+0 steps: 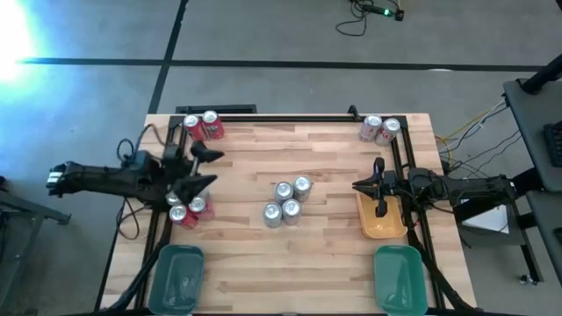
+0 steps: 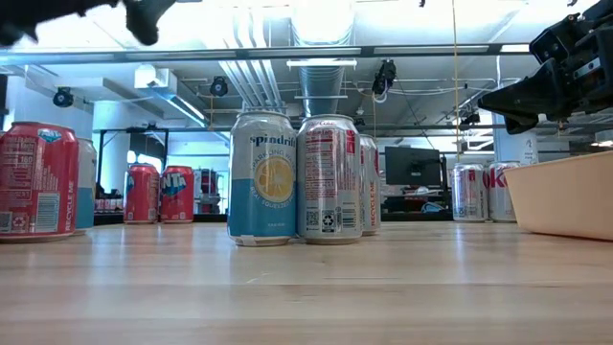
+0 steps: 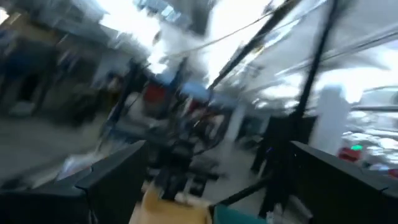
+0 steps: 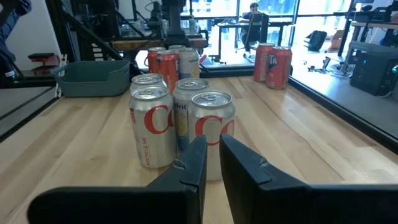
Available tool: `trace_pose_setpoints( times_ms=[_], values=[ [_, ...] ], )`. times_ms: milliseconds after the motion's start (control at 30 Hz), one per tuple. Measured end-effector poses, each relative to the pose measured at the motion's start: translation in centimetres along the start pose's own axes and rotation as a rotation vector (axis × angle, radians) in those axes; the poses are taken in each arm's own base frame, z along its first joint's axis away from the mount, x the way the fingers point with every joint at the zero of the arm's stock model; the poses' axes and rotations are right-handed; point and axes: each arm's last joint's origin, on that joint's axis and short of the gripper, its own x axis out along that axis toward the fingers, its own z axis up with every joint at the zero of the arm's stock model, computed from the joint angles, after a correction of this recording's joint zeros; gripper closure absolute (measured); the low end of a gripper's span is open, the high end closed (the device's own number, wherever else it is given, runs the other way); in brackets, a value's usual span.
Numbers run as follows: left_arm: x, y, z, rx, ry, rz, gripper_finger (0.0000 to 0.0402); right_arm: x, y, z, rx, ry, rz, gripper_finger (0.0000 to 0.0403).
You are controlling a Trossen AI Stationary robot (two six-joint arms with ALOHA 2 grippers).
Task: Sort soda cans
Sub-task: Adjust the soda cans
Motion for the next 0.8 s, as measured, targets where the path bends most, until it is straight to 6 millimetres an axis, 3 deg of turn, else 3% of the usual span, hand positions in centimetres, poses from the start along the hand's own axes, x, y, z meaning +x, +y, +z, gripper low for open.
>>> trace_pose_setpoints(
  times_ms=[133,267,400,533,700,800],
  values=[
    [3.1,-0.8,2.3,-0.099,0.111,0.156,0.0036,0.0,0.0,0.0,0.0,0.0,0.0,0.0364],
    [5.7,-1.3,3.7,0.082,0.319,0.274,0.0036,0.0,0.0,0.0,0.0,0.0,0.0,0.0364],
    [7.4,-0.9,5.6,0.149,0.402,0.674,0.0036,0.0,0.0,0.0,0.0,0.0,-0.001,0.0364],
    [7.9,-0.2,8.1,0.232,0.475,0.969,0.0036,0.0,0.0,0.0,0.0,0.0,0.0,0.0364],
    [7.0,1.1,10.5,0.064,0.538,1.178,0.0036,0.0,0.0,0.0,0.0,0.0,0.0,0.0364],
    [6.4,2.0,10.7,0.0,0.593,1.288,0.0036,0.0,0.0,0.0,0.0,0.0,0.0,0.0364]
  ],
)
